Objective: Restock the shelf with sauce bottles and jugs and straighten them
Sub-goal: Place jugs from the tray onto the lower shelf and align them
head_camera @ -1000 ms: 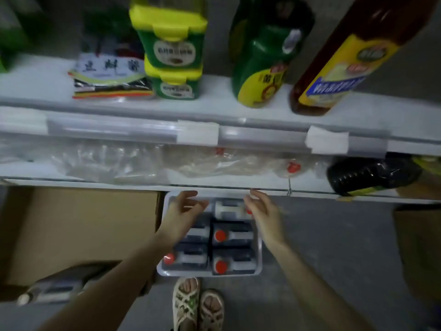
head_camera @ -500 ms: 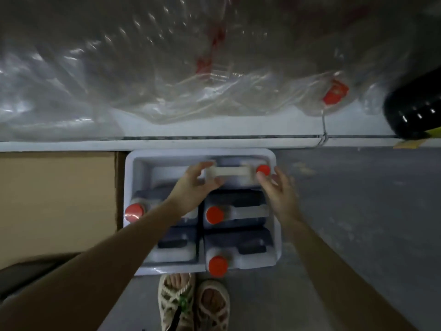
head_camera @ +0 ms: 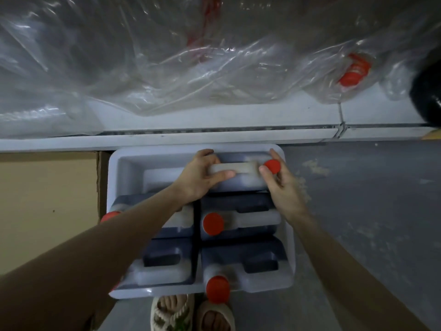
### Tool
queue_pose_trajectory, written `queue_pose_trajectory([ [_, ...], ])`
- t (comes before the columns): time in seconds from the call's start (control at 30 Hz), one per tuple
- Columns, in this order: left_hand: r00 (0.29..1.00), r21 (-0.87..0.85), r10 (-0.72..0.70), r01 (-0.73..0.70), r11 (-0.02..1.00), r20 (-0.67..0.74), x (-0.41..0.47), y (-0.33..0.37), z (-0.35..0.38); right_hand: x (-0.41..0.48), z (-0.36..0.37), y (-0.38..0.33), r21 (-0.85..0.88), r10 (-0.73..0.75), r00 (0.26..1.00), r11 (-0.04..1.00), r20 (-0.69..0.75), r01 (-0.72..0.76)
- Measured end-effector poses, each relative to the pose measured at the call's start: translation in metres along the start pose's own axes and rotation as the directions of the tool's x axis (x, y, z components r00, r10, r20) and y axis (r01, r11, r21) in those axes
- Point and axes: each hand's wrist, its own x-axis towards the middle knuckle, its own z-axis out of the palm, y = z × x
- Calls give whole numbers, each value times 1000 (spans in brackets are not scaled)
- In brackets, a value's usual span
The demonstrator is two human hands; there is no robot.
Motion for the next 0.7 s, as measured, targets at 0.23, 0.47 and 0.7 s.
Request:
queue_pose_trajectory([
  [0.23,995,112,101,-99,989,-19,2,21,-6,-8,-8,-14,22,-35,998,999,-54,36],
  [0.47,990,15,120,-120,993,-80,-65,110,-49,-55,-27,-98,30,-87,995,996,-44,89],
  [0.7,993,-171,84,-97,980,-84,-200,255,-130,-148,-57,-281,-52,-266,964,963,-15,265],
])
